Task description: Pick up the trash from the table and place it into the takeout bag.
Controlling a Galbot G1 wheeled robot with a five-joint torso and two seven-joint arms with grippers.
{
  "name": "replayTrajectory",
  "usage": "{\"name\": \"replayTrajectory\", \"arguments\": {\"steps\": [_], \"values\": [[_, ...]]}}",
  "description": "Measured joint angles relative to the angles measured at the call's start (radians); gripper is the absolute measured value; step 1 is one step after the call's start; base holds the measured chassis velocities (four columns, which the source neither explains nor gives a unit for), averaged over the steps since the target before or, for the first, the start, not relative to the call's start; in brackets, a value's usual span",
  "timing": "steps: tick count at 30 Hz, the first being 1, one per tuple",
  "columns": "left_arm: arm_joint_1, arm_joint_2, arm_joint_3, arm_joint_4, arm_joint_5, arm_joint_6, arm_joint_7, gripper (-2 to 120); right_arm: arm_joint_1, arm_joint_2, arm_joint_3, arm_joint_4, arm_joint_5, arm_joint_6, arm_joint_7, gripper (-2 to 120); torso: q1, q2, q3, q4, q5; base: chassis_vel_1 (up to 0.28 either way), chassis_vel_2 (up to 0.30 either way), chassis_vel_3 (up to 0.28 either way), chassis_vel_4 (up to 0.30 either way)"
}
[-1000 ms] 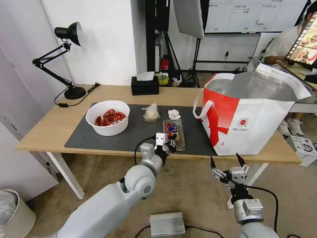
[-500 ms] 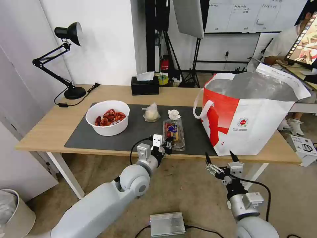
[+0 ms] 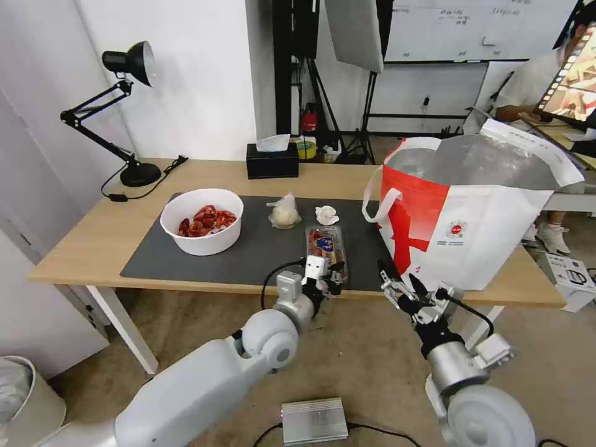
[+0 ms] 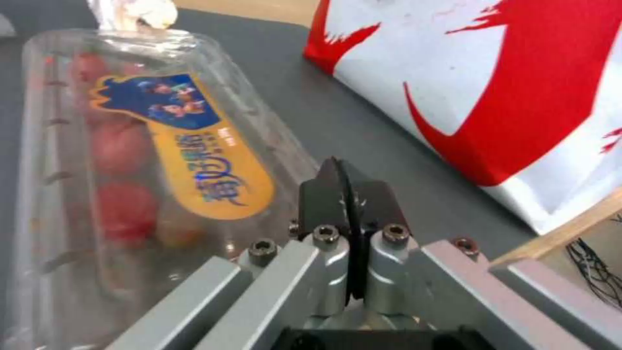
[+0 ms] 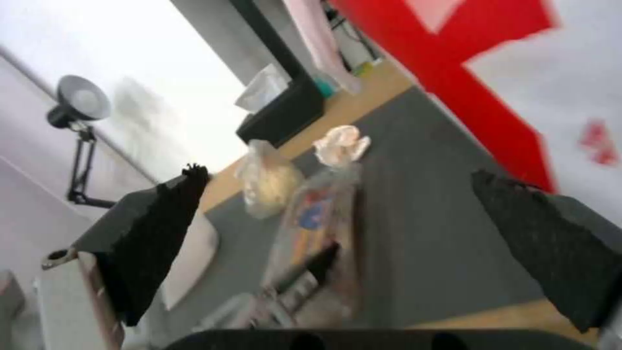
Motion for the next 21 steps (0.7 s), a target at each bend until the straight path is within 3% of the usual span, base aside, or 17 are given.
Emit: {"name": "replayTrajectory", "arguments": {"steps": [5, 21], "values": [[0.000, 0.028, -0.024, 0.000, -0.014, -0.017, -0.003, 0, 0.053, -0.021, 0.002, -0.040, 0.020, -0.011, 0.006, 100, 0.000, 0.000, 0.000, 0.0002, 0.0001, 0.000, 0.000, 0.000, 0.000], [0.017, 0.033, -0.052, 0.000, -0.025, -0.019, -0.008, 0, 0.165, -0.019, -0.045, -0.110, 0.139, -0.065, 0.052, 100, 0.000, 0.000, 0.000, 0.0000, 0.0001, 0.000, 0.000, 0.000, 0.000]]}}
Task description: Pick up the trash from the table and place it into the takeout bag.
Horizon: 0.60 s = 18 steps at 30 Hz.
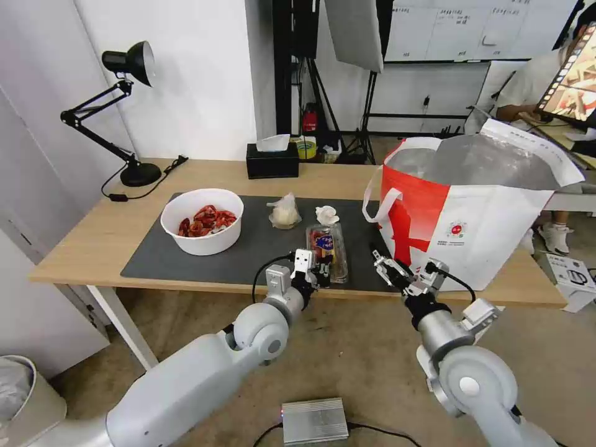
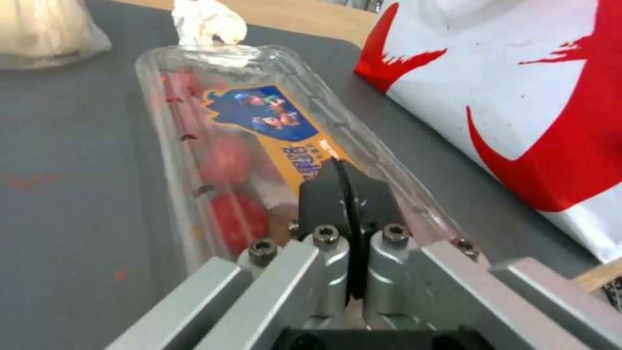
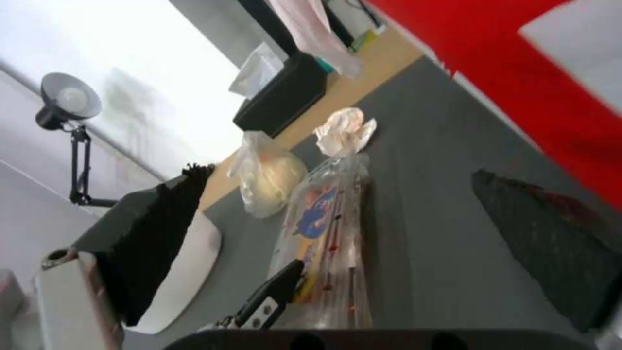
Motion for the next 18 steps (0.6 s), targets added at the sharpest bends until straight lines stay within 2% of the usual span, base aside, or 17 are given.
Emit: {"name": "replayTrajectory", "arguments": {"steps": [6, 18], "values": [[0.020, 0.011, -0.014, -0.007, 0.002, -0.002, 0.000, 0, 0.072, 0.001, -0.027, -0.040, 0.092, -0.052, 0.054, 100, 0.000, 0.000, 0.000, 0.0001, -0.0001, 0.000, 0.000, 0.000, 0.000], [0.039, 0.028, -0.025, -0.020, 0.004, -0.004, 0.000, 0, 0.179, 0.014, -0.084, -0.118, 0.126, -0.095, 0.098, 100, 0.000, 0.000, 0.000, 0.0000, 0.0000, 0.000, 0.000, 0.000, 0.000]]}}
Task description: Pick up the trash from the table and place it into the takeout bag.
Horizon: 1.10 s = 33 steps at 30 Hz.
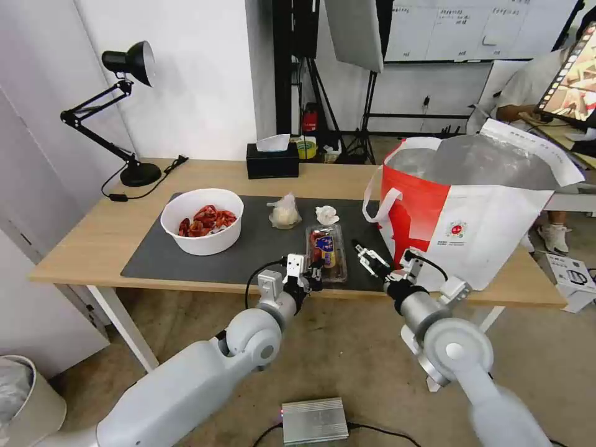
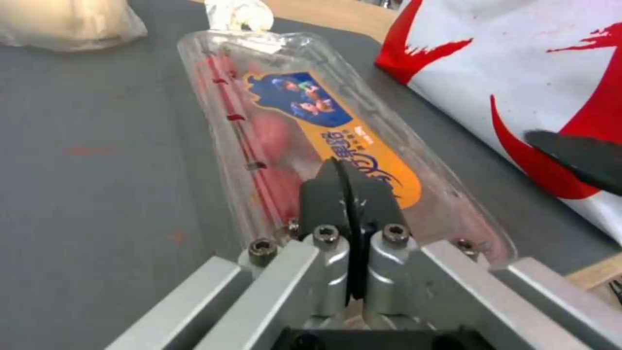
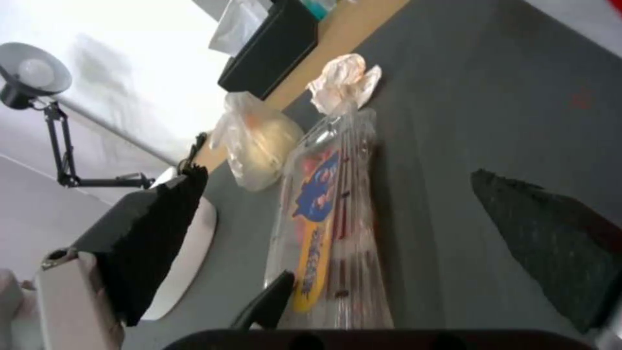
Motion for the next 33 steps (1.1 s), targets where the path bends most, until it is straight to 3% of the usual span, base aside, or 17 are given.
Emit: {"name": "replayTrajectory", "arguments": {"steps": [12, 33], "values": [[0.001, -0.010, 0.002, 0.002, 0.000, -0.001, -0.002, 0, 0.101, 0.010, -0.028, -0.060, 0.037, -0.032, 0.028, 100, 0.000, 0.000, 0.000, -0.0001, 0.0000, 0.000, 0.000, 0.000, 0.000], [-0.003, -0.021, 0.006, 0.014, -0.003, -0.006, -0.006, 0, 0.287, 0.079, -0.063, -0.217, 0.164, -0.234, 0.183, 100, 0.000, 0.000, 0.000, 0.0000, 0.0000, 0.000, 0.000, 0.000, 0.000]]}}
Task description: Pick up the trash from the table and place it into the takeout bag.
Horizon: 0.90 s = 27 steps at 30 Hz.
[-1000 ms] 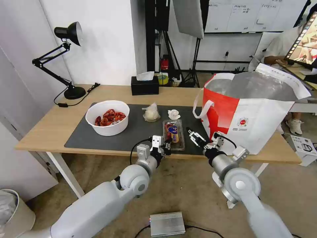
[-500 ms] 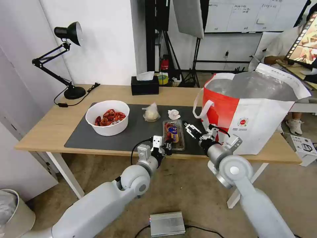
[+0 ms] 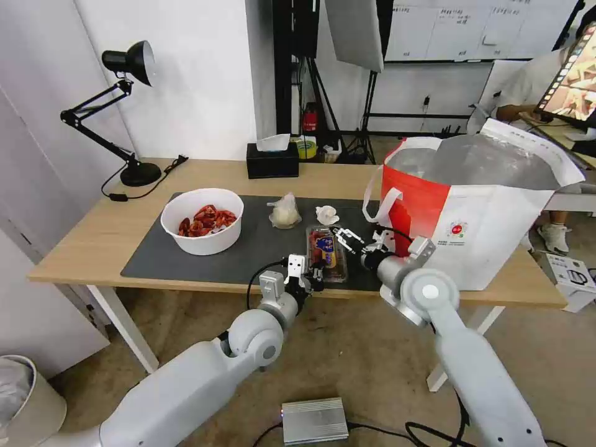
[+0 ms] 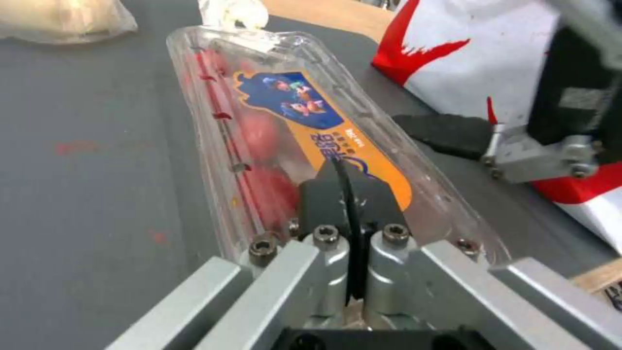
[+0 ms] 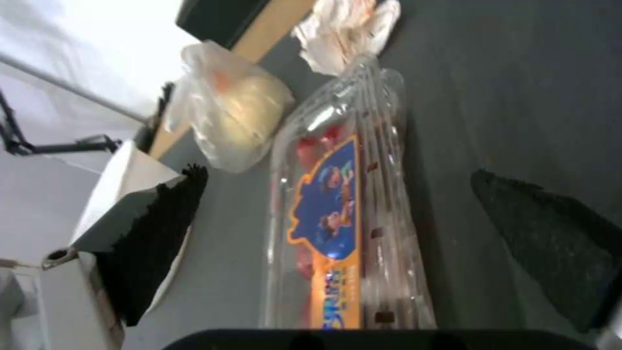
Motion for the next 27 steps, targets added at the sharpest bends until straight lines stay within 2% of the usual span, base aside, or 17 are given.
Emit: {"name": "replayTrajectory", "arguments": {"steps": [8, 27], "values": [[0.000, -0.004, 0.001, 0.001, -0.003, -0.002, -0.001, 0, 0.043, 0.019, -0.002, -0.049, 0.031, -0.051, 0.027, 100, 0.000, 0.000, 0.000, 0.0000, 0.0000, 0.000, 0.000, 0.000, 0.000], [0.006, -0.005, -0.002, 0.004, -0.002, -0.017, -0.001, 0, 0.078, 0.046, -0.014, -0.088, 0.038, -0.071, 0.023, 100, 0.000, 0.000, 0.000, 0.0000, 0.0000, 0.000, 0.000, 0.000, 0.000]]}}
